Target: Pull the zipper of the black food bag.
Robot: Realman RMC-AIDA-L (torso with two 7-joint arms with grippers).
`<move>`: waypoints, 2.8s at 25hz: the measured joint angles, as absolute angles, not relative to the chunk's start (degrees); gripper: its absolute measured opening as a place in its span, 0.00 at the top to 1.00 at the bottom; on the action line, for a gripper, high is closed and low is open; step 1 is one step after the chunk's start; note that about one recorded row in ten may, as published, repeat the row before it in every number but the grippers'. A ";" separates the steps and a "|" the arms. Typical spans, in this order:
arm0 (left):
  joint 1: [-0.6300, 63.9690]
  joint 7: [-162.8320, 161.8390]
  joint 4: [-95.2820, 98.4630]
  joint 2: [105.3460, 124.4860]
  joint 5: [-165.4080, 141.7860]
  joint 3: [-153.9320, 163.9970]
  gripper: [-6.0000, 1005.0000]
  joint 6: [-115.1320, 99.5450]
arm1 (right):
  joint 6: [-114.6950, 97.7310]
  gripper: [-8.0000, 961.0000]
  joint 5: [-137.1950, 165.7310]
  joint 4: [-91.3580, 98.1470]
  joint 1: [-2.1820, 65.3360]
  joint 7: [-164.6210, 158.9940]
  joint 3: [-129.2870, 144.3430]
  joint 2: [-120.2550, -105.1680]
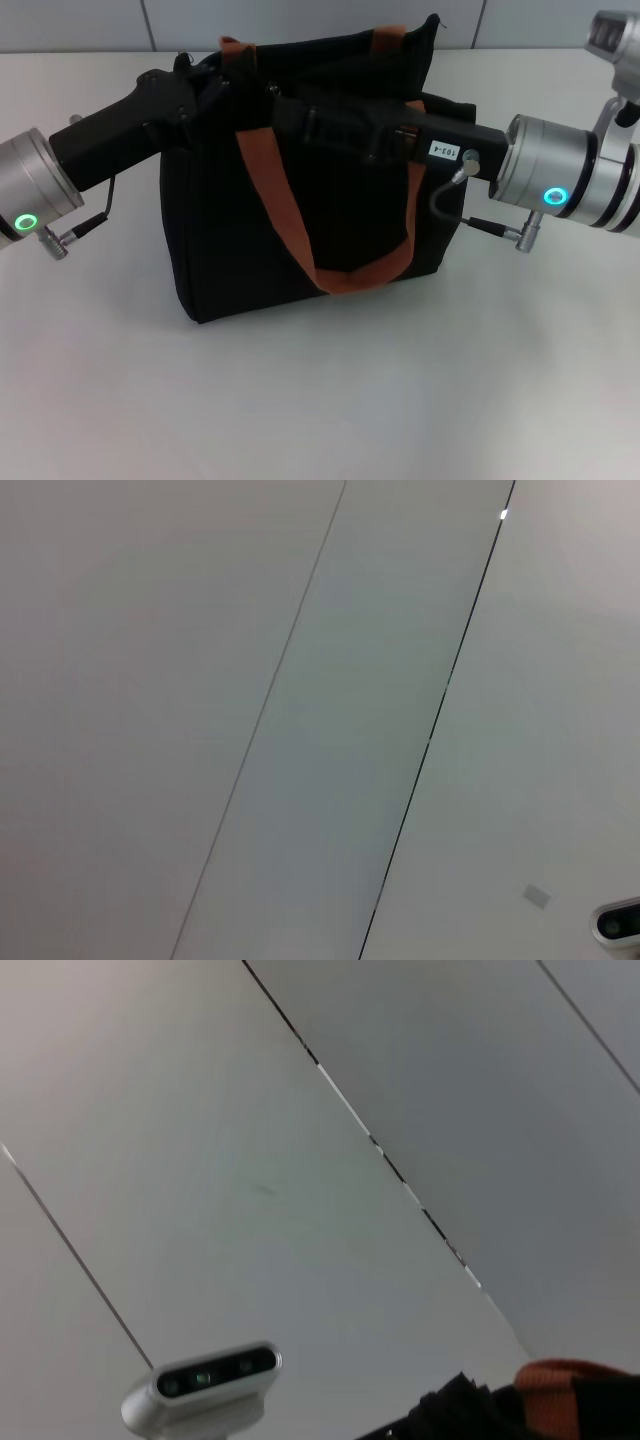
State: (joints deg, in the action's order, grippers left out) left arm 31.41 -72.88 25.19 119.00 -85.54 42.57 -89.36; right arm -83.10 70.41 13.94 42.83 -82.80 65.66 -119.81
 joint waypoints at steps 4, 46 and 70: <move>31.88 -72.86 25.19 119.04 -85.53 42.60 0.90 -89.26 | -82.77 0.22 70.31 13.95 43.11 -82.77 66.37 -119.83; 33.05 -72.86 24.69 119.18 -85.08 42.29 0.88 -88.50 | -78.86 0.35 67.88 14.59 44.20 -82.81 70.08 -119.88; 33.59 -72.86 24.69 119.18 -84.87 42.25 0.87 -88.51 | -76.15 0.92 67.95 14.68 45.15 -83.38 70.08 -119.88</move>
State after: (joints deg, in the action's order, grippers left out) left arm 33.59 -72.86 24.69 119.18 -84.87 42.25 -88.51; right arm -76.15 67.95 14.68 45.15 -83.38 70.08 -119.88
